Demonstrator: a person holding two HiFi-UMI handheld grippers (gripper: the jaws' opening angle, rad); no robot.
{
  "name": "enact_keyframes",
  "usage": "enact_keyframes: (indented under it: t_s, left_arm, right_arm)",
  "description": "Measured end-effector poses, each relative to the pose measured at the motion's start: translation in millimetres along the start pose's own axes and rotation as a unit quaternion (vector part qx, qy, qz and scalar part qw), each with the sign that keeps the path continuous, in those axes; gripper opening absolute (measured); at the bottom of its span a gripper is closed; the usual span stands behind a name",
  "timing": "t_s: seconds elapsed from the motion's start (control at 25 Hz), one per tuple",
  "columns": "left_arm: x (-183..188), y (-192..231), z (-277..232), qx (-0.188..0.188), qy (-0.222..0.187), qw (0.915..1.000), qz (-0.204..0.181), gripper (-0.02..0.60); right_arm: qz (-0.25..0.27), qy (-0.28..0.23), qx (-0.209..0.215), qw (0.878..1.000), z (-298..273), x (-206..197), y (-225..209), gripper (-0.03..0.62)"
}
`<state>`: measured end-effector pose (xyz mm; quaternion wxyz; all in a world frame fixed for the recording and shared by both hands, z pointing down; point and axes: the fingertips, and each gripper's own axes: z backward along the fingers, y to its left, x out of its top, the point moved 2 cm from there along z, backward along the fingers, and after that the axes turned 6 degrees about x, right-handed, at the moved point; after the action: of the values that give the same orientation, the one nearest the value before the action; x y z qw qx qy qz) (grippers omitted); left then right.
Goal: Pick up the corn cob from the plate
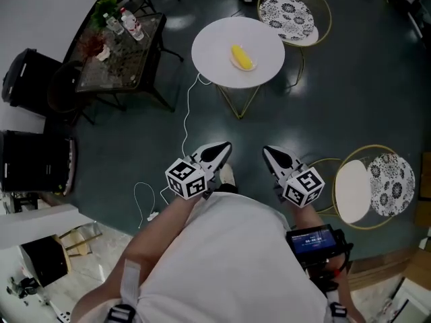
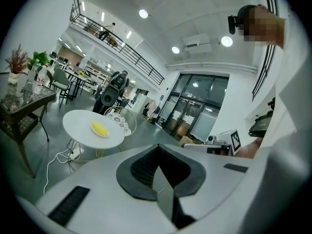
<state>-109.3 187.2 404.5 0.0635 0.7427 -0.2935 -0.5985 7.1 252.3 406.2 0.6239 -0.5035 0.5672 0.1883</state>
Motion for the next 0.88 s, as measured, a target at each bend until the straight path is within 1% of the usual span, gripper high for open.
enact_keyframes:
  t_s: [0.2,0.4,0.52,0.68,0.88]
  left_arm:
    - [19,39,-12,-0.012,0.005,0.9999,0.004,0.005]
    - [42,84,-18,-0.011,0.001,0.9999,0.006,0.005]
    - [54,103,-19,-0.005,-0.005,1.0,0.006,0.005]
    - [61,120,-18,0.002,-0.009,0.9999,0.009,0.005]
    - [69,150,-22,0.026,-0.014,0.9993,0.023,0.005]
  right_arm:
    - [0.003,0.008,-0.014,1.0,-43,17,-23,0.003]
    - [0.013,0.019,-0.02,1.0,-89,37,-41,0.003]
    - [0.02,0.027,-0.018,0.999,-112,45,-49,0.003]
    - [0.022,0.042,-0.01,0.999,-138,49,-56,0.003]
    - [0.015,0.062,0.01,0.998,-175,51,-73,0.003]
